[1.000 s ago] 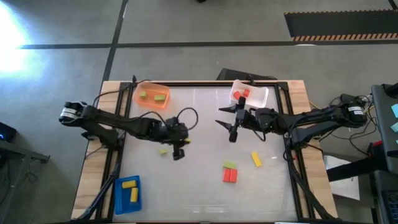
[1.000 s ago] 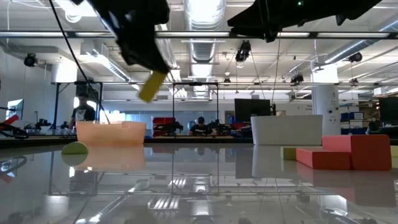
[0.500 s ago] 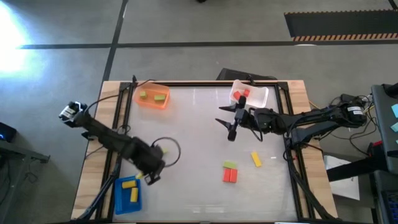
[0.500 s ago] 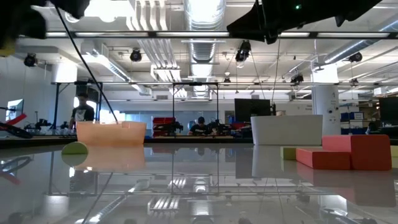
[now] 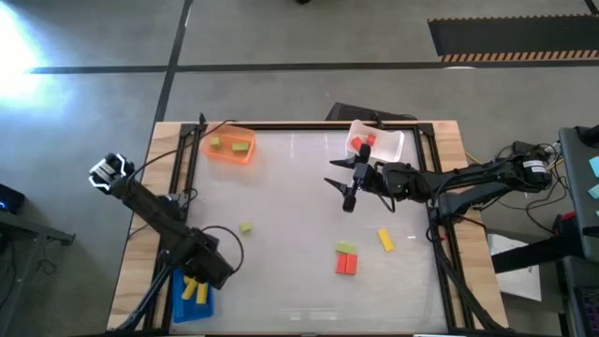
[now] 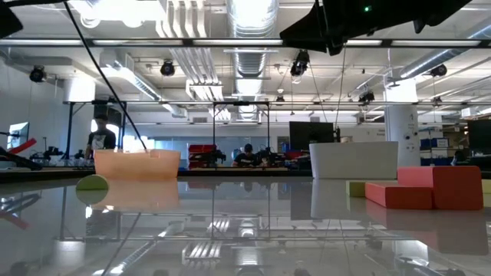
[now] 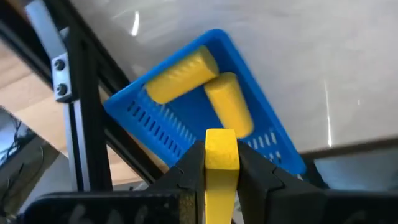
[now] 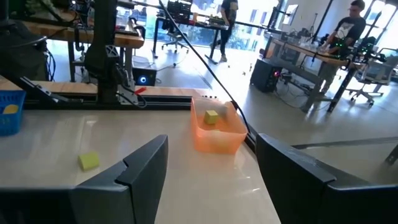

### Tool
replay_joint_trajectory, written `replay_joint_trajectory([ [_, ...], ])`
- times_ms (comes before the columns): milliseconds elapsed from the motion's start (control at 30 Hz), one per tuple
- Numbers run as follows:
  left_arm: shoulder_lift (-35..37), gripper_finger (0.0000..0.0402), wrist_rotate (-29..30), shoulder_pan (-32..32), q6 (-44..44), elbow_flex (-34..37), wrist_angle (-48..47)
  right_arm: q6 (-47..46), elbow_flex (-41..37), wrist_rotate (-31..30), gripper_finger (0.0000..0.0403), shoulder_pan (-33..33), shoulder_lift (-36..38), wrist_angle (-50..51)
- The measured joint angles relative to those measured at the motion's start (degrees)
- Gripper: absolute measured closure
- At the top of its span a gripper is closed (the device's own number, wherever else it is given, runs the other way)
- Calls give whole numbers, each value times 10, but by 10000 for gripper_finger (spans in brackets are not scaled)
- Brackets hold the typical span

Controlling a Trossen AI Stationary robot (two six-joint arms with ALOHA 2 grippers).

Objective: Sort & place blocks by color
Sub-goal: Put the left yellow rectangular block into the blue basket, then put the green semicircle block into the orange bin

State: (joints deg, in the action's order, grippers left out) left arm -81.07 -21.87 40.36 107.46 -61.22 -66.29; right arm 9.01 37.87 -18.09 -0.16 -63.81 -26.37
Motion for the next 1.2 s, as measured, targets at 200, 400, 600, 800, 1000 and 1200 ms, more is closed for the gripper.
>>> replay_joint_trajectory([
  [200,-13,359,0,39,72,27,63,0,0,0,170,0,0,2],
  [400,-30,359,20,72,123,39,87,0,0,0,170,0,0,9],
  [600,-47,313,20,78,135,51,89,-9,0,0,170,0,0,23],
  [800,-45,283,10,78,123,60,89,-10,0,0,170,0,0,25],
  [1000,-28,281,-2,74,114,36,88,-24,0,1,170,0,0,38],
  [1200,-4,279,120,36,-20,-9,89,-31,-1,1,170,0,0,66],
])
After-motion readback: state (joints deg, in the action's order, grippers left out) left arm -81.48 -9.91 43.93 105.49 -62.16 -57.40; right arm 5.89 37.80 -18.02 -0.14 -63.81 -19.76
